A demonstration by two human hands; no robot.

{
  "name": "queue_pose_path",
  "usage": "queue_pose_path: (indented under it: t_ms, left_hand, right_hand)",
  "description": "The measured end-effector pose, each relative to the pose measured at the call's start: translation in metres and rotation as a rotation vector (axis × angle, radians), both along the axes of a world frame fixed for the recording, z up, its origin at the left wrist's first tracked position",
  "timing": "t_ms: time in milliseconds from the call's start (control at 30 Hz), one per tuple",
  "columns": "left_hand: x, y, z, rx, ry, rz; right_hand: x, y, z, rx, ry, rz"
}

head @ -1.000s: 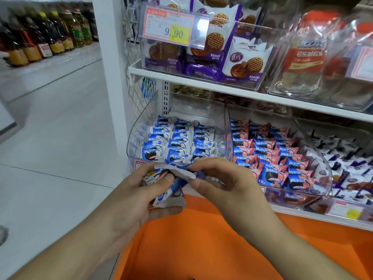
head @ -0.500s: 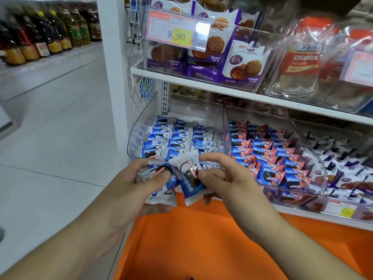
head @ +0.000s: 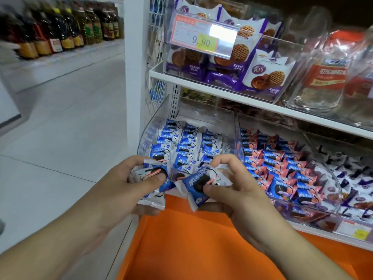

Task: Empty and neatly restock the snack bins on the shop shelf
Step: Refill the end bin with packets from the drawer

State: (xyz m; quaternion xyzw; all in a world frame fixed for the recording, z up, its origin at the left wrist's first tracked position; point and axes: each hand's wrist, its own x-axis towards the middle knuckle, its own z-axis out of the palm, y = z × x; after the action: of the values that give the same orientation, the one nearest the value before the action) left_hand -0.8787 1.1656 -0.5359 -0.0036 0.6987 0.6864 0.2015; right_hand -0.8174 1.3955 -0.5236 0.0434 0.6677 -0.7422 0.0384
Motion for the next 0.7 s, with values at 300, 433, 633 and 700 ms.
queue_pose_path:
  t_ms: [300,433,633,700]
  left_hand:
    - [-0.031,-0.037,-0.003,-0.081,-0.019,-0.016]
    - [-0.040,-0.041,-0.003,-0.081,-0.040,0.001]
    - [-0.046,-0.048,-0.011,-0.072,-0.074,0.002]
    - [-0.047,-0.049,-0.015,-0.087,-0.069,0.000]
  right_hand:
    - [-0.066,-0.009,0.016,0.574,0.147,-0.055]
    - [-0.126,-0.014,0.000,0.697,0.103,-0.062]
    - [-0.173,-0.032,-0.027,1.038,0.106,0.191]
    - [-0.179,-0.034,-0.037,1.086,0.136,0.227]
